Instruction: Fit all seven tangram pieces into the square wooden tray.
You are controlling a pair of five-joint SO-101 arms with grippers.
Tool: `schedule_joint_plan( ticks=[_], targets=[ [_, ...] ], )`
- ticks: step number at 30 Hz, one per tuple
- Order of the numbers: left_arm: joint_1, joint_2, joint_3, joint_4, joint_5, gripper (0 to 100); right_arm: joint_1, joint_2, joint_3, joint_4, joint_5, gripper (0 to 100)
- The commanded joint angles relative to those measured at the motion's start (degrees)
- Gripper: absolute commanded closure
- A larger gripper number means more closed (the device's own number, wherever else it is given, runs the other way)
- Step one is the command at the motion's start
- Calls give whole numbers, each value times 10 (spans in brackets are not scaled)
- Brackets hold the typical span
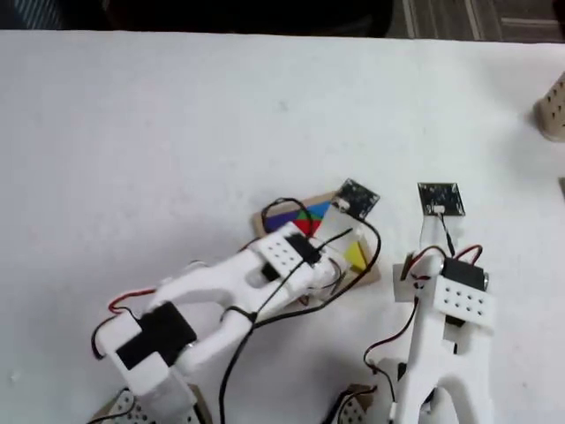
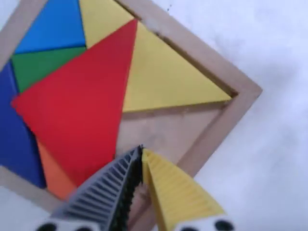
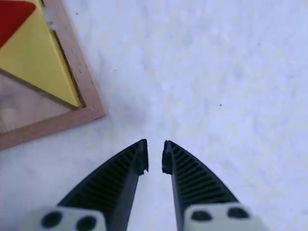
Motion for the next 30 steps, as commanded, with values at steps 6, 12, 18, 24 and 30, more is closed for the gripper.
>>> schedule_joint_plan(
  ticks=[6, 12, 18, 24, 30],
  targets=[
    [7, -175, 58, 4, 3, 979, -10, -13, -2, -8, 4, 945],
    [-33, -247, 80, -52, 6, 978, -11, -13, -2, -8, 5, 945],
    [-88, -106, 11, -185, 50, 979, -11, -13, -2, -8, 5, 945],
    [-93, 56, -85, -160, 55, 979, -20, -13, -1, -8, 6, 945],
    [-79, 29, -82, -105, 58, 979, -20, -13, -1, -8, 6, 945]
  ],
)
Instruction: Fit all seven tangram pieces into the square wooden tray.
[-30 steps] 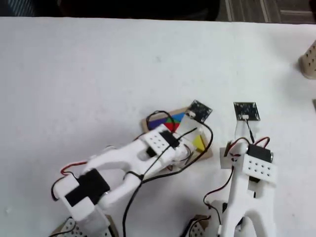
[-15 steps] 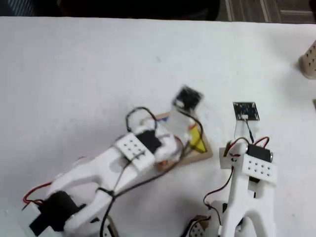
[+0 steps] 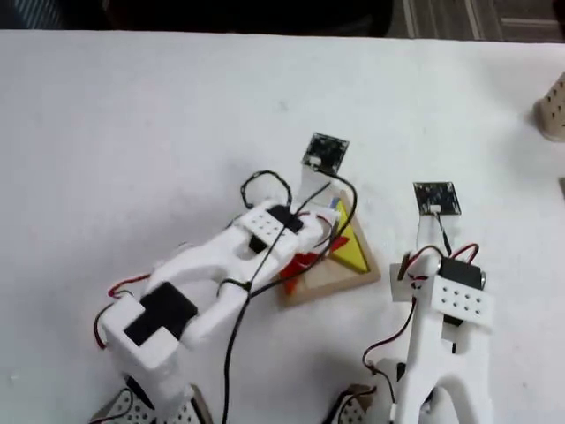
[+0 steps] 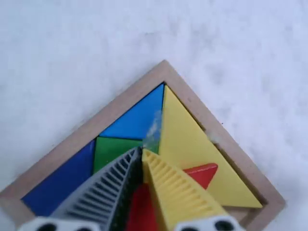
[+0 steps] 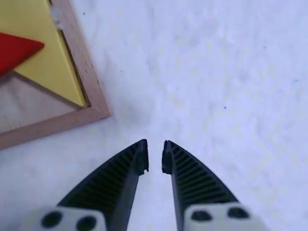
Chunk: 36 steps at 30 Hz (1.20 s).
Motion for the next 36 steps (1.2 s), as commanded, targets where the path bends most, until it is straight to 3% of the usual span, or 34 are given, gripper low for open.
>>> schedule_joint_plan(
  ticks=[1, 11, 19, 24, 36],
  targets=[
    [14, -35, -16, 22, 8, 979, -7, -13, -2, -8, 6, 945],
    [51, -163, 84, -8, 7, 979, -7, -13, -2, -9, 6, 945],
    [-28, -269, 183, -2, 5, 978, -7, -13, -2, -9, 6, 945],
    [-37, -275, 243, -1, -50, 978, -7, -13, -1, -9, 7, 945],
    [54, -276, 271, -3, -52, 978, -7, -13, 6, -20, 23, 945]
  ],
)
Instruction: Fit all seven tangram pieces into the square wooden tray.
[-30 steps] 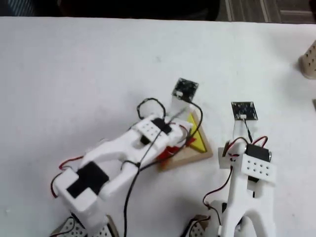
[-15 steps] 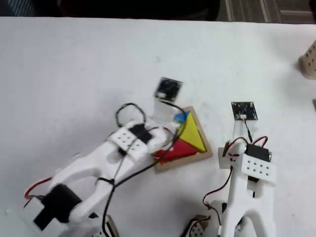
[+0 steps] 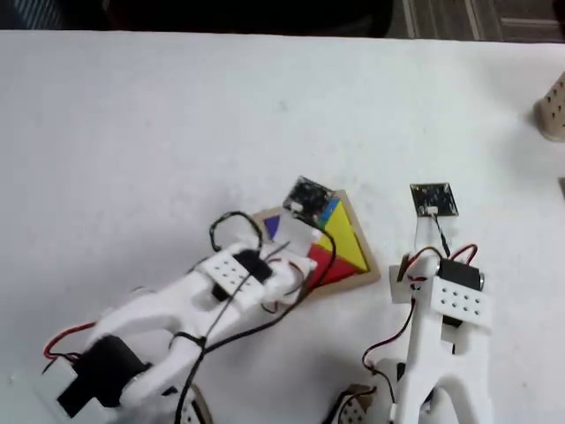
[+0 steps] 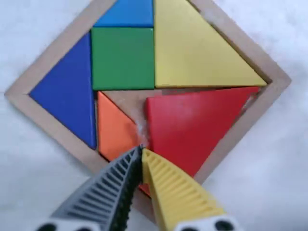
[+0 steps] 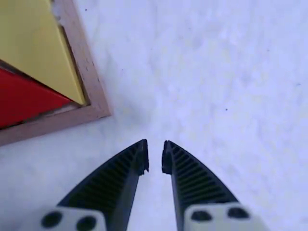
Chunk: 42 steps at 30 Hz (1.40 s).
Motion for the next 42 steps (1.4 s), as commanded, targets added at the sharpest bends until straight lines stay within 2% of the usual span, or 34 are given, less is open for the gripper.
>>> schedule_joint_plan(
  ticks=[1, 7, 14, 21, 26, 30, 33, 42],
  targets=[
    [19, -29, -5, -16, -4, 978, -7, -13, -4, -8, 8, 945],
    [21, -29, -5, -18, -6, 978, -7, -13, -4, -8, 8, 945],
    [61, -24, -4, -46, -7, 978, -7, -13, -4, -8, 7, 945],
    [15, -29, -6, -47, -7, 978, -7, -13, -3, -8, 6, 945],
    [10, -36, -6, -34, -8, 978, -8, -14, -3, -8, 8, 945],
    [-13, -121, 0, 28, -55, 979, -8, -19, -3, -7, 8, 950],
    [-55, -218, 28, 69, -74, 979, -23, -19, -3, -6, 7, 951],
    [-206, -546, 234, 77, -76, 978, -106, -20, -2, -8, 6, 981]
  ],
)
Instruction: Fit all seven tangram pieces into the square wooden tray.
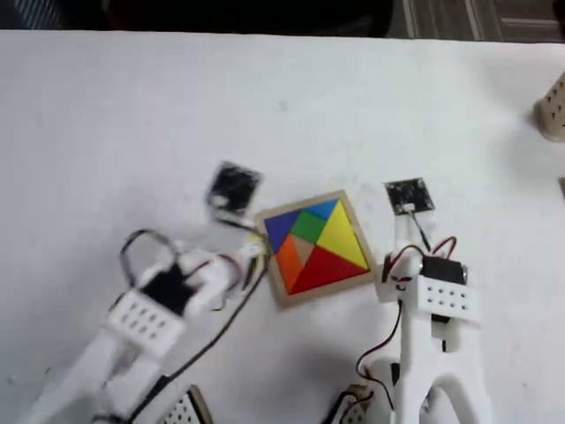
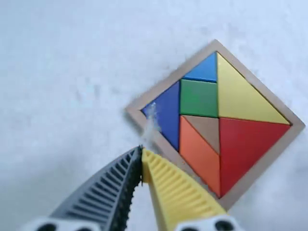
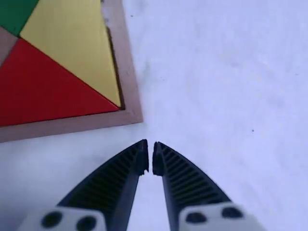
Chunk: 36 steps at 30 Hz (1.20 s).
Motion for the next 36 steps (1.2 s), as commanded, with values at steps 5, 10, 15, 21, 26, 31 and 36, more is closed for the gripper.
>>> schedule_joint_plan(
  ticks=[5, 10, 15, 21, 26, 31, 36],
  targets=[
    [-149, -289, 143, 78, -46, 978, -53, -66, 18, -18, 4, 981],
    [-250, -469, 217, 171, -102, 978, -87, -251, 115, -20, 4, 979],
    [-315, -509, 263, 189, -135, 977, -95, -470, 229, -8, 9, 916],
    [-356, -502, 264, 238, -137, 977, -131, -627, 297, 85, 9, 837],
    [-354, -500, 264, 267, -134, 977, -156, -582, 323, 85, 9, 836],
    [-355, -502, 264, 343, -136, 977, -102, -585, 328, 88, 5, 836],
    [-355, -502, 264, 342, -136, 977, -39, -585, 328, 88, 6, 836]
  ],
)
